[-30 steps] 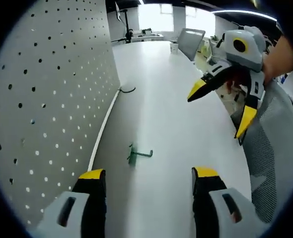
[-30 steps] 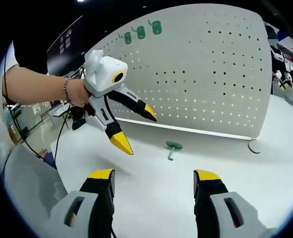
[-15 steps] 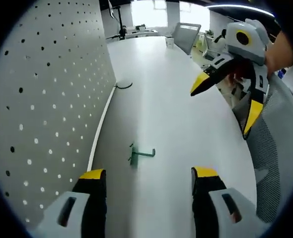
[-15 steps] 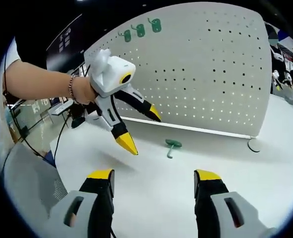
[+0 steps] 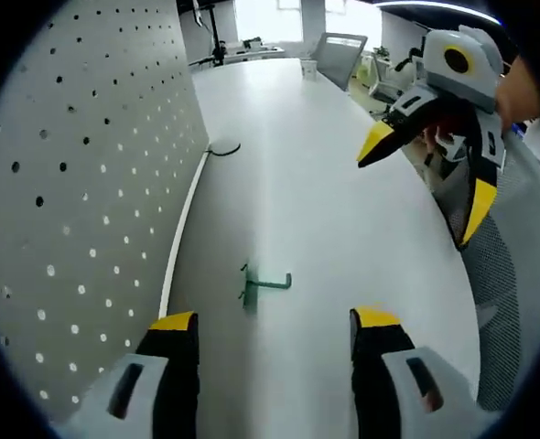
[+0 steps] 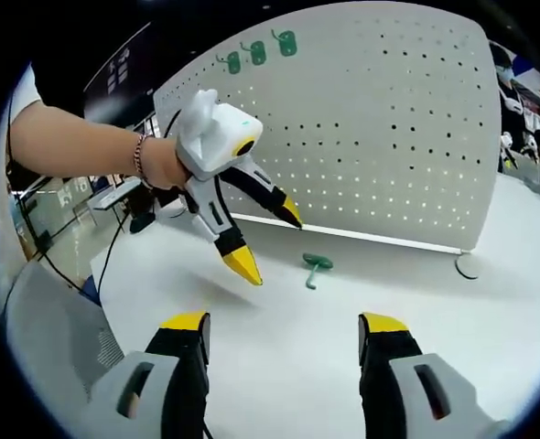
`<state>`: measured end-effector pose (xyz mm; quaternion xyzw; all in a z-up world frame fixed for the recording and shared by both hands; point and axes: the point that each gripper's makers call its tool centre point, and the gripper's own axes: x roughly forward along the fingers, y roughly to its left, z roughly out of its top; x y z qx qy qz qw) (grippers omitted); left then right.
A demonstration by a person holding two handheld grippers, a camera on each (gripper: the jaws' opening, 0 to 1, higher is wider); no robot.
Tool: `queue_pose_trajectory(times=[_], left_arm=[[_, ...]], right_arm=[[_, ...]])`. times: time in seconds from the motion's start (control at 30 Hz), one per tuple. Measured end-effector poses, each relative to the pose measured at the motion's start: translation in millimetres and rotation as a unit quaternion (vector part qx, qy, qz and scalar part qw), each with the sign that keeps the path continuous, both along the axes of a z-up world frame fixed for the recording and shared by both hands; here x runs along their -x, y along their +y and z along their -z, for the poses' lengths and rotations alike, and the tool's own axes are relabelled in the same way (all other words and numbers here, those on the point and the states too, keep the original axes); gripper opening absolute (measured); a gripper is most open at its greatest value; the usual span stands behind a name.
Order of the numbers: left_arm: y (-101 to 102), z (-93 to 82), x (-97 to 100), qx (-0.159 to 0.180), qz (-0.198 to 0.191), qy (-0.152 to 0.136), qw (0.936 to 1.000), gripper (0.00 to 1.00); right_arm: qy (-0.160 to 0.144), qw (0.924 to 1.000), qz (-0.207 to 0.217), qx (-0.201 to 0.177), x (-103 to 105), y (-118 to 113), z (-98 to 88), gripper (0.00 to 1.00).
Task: Insert the hook assembly into the mounting plate slot until the hook locks in place.
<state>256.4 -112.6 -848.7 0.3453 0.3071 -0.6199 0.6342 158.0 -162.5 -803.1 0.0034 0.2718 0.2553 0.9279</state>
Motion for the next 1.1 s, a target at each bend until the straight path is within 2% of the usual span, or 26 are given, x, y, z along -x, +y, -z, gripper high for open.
queue_pose_trajectory(times=[0.7,1.1], left_arm=[[-8,18.8,-6.1,-0.024,0.011,0.007,0.9996,0.62],[-12,28.2,-1.7,-0.033,0.042,0.020,0.9984,0.58]], right_arm=[[0.001,0.9999,0.009,-0.005,-1,-4,0.6,0.63],[0.005,0.9998,0.018,-0.009,-3,-8,1.7,0.62]])
